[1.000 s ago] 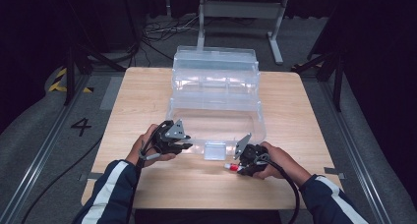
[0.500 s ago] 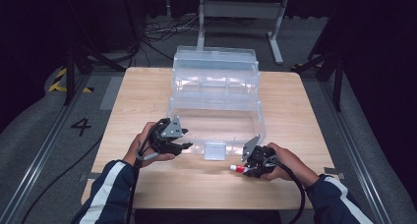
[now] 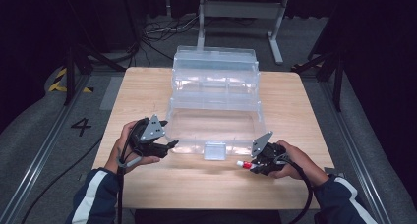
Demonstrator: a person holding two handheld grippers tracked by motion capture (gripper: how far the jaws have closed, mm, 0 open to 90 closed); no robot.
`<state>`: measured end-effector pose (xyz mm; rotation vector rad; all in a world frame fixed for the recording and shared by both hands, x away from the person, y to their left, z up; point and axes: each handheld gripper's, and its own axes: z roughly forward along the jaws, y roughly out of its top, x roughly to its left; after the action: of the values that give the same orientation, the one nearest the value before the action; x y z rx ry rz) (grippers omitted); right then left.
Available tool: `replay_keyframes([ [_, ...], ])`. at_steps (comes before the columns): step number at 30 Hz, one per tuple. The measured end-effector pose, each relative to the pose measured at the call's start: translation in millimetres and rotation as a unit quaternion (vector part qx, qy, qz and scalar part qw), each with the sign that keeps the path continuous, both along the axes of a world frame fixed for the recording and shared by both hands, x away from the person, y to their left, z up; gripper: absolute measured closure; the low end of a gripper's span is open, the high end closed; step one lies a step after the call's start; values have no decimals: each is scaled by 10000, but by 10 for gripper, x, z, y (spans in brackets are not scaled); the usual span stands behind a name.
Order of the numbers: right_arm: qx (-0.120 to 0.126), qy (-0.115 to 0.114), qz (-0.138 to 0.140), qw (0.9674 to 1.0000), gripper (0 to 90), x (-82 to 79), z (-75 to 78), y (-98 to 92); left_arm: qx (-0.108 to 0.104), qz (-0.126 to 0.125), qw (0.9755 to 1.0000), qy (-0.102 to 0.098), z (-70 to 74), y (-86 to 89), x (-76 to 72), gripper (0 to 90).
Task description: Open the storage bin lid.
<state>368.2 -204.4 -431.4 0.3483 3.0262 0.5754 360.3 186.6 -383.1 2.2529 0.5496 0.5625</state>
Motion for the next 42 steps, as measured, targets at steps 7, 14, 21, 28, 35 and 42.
replay_keyframes([
  [7, 41, -14, -38, 10000, 708, -12, 51, -60, 41, 242, 9996, 154, -190, 235, -116, 227],
  [14, 97, -48, 3, 9999, 708, -30, 99, -89, 406, 258, 9969, 622, -577, 330, -117, 258],
  [21, 142, -128, 21, 9998, 708, -72, 173, -127, 434, 466, 9930, 999, -849, 488, -139, 221],
  [28, 290, -318, 188, 9989, 708, -158, 371, -135, 258, 496, 9909, 1227, -979, 543, -145, 184],
  [35, 336, -523, 369, 9974, 708, -213, 606, -109, -138, 528, 9882, 1428, -1049, 619, -109, 150],
  [42, 377, -783, 447, 9952, 708, -225, 912, -70, -268, 561, 9885, 1380, -1079, 630, -103, 134],
])
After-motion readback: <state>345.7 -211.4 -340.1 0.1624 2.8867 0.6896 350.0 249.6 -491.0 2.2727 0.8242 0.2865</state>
